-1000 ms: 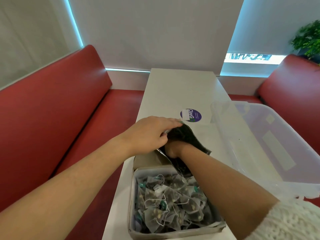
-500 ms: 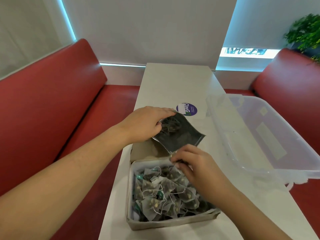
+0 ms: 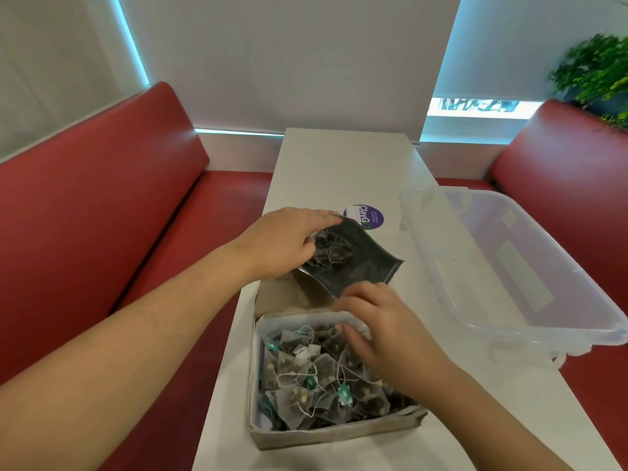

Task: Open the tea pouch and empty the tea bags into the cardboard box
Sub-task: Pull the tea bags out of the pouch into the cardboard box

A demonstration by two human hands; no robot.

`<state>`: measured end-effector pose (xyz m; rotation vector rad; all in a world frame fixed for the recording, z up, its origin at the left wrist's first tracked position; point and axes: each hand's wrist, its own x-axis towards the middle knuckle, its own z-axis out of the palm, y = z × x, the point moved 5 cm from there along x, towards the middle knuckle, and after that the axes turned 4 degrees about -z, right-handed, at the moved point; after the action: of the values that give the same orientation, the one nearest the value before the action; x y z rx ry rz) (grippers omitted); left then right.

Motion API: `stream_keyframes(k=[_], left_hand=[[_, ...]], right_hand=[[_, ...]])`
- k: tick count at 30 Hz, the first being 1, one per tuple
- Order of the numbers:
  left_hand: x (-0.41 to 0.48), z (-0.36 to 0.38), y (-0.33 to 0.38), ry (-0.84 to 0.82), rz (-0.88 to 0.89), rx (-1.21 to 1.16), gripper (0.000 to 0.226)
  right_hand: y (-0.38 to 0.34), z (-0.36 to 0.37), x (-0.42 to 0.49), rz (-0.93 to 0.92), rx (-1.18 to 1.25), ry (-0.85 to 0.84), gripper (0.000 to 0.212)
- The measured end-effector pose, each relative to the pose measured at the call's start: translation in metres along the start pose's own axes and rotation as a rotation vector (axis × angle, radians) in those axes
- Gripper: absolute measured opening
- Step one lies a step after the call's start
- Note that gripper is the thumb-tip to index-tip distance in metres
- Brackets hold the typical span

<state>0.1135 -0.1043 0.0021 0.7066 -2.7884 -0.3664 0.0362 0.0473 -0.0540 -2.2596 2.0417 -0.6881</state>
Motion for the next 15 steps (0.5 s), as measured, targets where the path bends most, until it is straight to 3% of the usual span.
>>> stream_keyframes(k=[4, 9, 13, 15], left_hand=[[-0.003, -0.003, -0.002, -0.018, -0.007, -0.027, 0.057], [-0.008, -0.009, -0.006, -0.032, 0.005, -0.023, 0.059], [-0.006, -0.009, 0.003, -0.047, 0.058, -0.050, 0.060], [-0.005, -0.007, 0.007, -0.059, 0.080, -0.052, 0.061]], right_hand=[[-0.001, 0.003, 0.020, 0.001, -0.033, -0.123, 0.026], [0.007, -0.016, 0.051, 0.084, 0.053, -0.019, 0.030], [0.034, 0.043, 0.110, 0.248, -0.143, -0.455, 0.043], [0.053, 0.072, 0.130, 0.349, -0.060, -0.583, 0.041]])
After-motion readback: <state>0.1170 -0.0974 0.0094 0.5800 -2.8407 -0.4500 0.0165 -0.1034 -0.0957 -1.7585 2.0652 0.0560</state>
